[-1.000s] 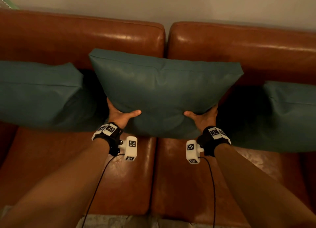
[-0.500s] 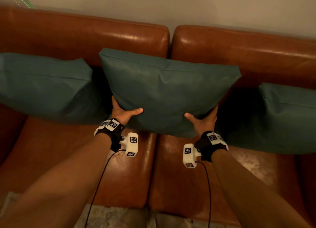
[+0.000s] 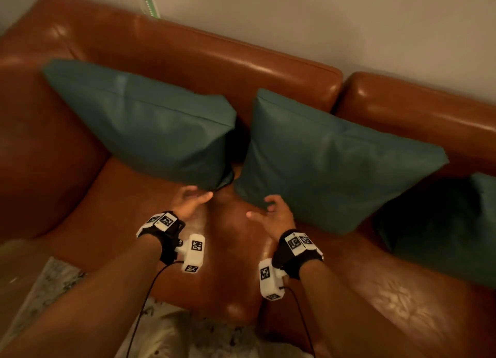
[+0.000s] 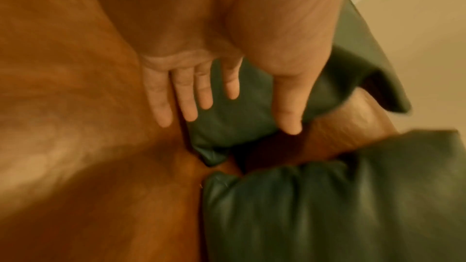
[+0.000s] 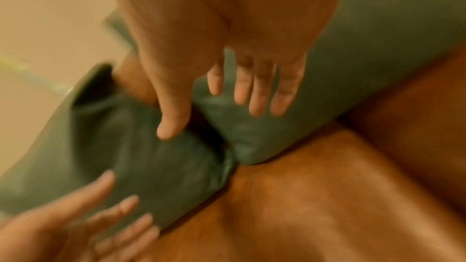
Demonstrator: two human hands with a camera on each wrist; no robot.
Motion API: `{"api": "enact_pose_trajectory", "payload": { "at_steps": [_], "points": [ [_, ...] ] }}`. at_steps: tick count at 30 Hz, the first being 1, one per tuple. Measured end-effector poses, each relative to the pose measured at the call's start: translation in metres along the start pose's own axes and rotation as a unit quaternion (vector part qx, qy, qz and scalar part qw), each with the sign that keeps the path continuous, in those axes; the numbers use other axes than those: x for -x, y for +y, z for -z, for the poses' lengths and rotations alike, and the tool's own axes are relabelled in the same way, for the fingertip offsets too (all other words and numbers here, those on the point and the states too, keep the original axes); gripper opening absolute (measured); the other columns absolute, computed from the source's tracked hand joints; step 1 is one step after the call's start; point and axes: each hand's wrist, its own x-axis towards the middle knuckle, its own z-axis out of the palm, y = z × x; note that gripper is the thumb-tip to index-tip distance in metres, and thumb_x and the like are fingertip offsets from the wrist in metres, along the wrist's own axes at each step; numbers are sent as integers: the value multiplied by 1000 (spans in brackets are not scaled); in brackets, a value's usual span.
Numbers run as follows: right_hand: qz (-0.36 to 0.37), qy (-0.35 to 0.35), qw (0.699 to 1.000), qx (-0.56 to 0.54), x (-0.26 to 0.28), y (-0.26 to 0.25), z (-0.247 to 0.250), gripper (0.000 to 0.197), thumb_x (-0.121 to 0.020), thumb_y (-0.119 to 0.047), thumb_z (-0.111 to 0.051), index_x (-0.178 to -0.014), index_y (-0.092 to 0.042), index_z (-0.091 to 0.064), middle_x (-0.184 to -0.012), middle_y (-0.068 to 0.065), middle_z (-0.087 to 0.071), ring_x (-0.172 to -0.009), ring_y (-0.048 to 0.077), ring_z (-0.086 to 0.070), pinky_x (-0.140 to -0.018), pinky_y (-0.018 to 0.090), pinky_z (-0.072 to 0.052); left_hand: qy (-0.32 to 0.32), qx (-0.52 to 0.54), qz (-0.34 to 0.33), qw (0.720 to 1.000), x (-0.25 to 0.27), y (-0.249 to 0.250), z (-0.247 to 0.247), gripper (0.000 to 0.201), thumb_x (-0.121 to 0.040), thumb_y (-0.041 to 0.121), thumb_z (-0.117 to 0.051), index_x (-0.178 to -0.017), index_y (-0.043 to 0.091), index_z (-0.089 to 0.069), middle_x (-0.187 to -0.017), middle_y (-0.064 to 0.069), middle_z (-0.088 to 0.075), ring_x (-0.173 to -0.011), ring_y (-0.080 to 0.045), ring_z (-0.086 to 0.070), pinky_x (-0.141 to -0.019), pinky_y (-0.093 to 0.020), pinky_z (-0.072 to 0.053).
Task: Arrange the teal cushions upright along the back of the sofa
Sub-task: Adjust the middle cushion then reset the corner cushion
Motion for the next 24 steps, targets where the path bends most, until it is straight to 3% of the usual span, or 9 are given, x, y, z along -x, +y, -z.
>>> {"api": "enact_pose_trajectory", "payload": {
  "at_steps": [3,5,7,9,12,15,17,21,24],
  "points": [
    [17,-19,999,20,-11,-38,-46,78,-62,-36,-87,-129,-24,-47,-110,6,-55,-102,22,-57,-89,32,-48,25,43,50,998,-18,2,67,69,-81,18,-75,-139,20,-38,-130,-9,-51,-122,-33,-52,-93,-45,-48],
    [29,-22,999,10,-21,-62,-77,90,-63,-28,-87,-138,-21,-39,-112,6,-54,-104,22,-56,-92,34,-48,38,50,59,996,-35,6,116,88,-79,22,-76,-149,26,-23,-137,-7,-49,-124,-34,-53,-99,-47,-48],
    [52,-6,999,5,-32,-83,-107,108,-58,-23,-90,-145,-18,-27,-132,10,-51,-119,24,-53,-102,40,-45,46,47,52,996,-58,14,164,102,-75,24,-80,-152,28,-13,-144,-16,-47,-125,-36,-54,-103,-51,-45],
    [51,29,998,8,-47,-97,-133,131,-43,-38,-91,-148,-25,-14,-150,8,-37,-135,25,-41,-109,45,-40,62,24,22,998,-87,32,203,117,-66,27,-86,-154,29,-9,-151,-16,-41,-131,-33,-49,-107,-53,-41],
    [22,79,996,-23,-65,-115,-156,139,-34,-47,-85,-148,-33,-7,-154,7,-26,-140,27,-31,-112,46,-34,61,6,-27,998,-132,66,238,143,-42,34,-94,-154,34,-5,-157,-8,-34,-138,-28,-41,-106,-54,-42],
    [-2,128,991,-42,-87,-122,-166,141,-32,-48,-88,-147,-31,-7,-154,8,-23,-142,31,-28,-114,49,-31,20,5,-106,994,-163,100,246,125,-60,3,-87,-154,23,-9,-154,-5,-37,-138,-20,-39,-108,-35,-39],
    [16,156,986,-62,-100,-127,-169,133,-42,-37,-91,-146,-31,-8,-154,9,-22,-141,32,-28,-114,49,-31,6,-11,-166,986,-180,118,242,119,-57,-1,-87,-152,19,-20,-143,1,-46,-128,-12,-46,-99,-20,-39],
    [42,185,978,-82,-124,-144,-166,122,-50,-28,-92,-145,-25,-15,-152,9,-27,-137,30,-33,-113,41,-29,2,20,-180,984,-205,130,231,115,-49,6,-92,-146,23,-32,-132,7,-55,-118,-11,-53,-104,-29,-42],
    [44,186,979,-74,-126,-152,-169,123,-38,-46,-87,-140,-22,-24,-145,7,-38,-132,28,-41,-112,50,-35,-29,22,-157,987,-214,128,231,113,-47,12,-93,-144,25,-36,-131,7,-57,-119,-14,-55,-107,-35,-42]
  ]
}}
